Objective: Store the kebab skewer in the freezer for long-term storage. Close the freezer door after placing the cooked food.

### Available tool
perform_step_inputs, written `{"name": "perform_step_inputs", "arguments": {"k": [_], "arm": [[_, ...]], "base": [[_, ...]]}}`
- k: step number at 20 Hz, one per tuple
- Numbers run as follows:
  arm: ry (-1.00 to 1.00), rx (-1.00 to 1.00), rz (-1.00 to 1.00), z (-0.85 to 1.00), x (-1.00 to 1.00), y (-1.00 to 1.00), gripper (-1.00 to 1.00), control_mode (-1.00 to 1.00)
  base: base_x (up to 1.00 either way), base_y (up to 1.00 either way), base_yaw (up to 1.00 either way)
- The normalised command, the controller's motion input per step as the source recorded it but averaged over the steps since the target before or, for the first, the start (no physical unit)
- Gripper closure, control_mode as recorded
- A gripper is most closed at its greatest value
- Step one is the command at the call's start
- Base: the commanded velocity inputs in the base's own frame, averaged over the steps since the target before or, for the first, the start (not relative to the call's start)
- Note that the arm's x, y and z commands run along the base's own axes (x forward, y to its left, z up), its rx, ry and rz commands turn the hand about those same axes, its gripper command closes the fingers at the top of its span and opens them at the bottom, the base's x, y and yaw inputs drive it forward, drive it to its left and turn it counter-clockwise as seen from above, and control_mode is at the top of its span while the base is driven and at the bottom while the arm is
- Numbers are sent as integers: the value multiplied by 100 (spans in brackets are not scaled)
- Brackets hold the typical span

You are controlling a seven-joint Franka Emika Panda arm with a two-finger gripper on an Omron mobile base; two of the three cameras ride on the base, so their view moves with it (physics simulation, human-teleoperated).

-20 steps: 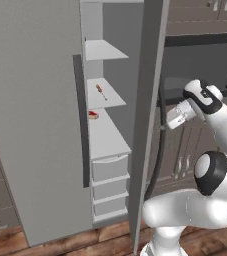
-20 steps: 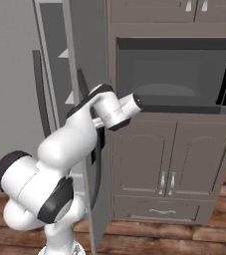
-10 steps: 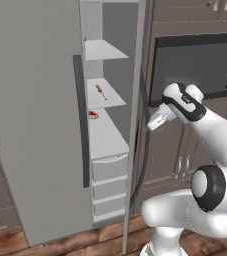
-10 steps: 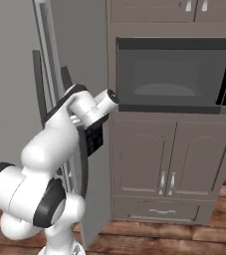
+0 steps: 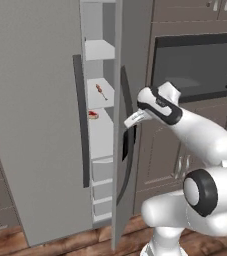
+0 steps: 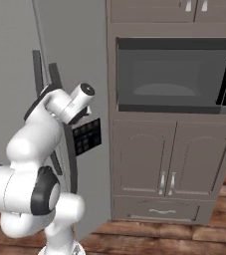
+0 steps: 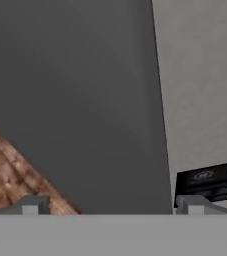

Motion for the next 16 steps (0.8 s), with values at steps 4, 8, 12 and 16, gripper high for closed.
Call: {"name": "perform_step_inputs", "arguments": {"k": [4,8,12,16], "arm": [[2,-3,-22,0,30,46,-100,-100],[-7,-3,-23,0,26,41,-100,-100],[-10,-8,-24,1,31,30,-100,-100],[-5,-16,-22,16,41,32,-100,-100]], "base": [[0,0,0],[0,0,0],[0,0,0],[0,0,0]]}}
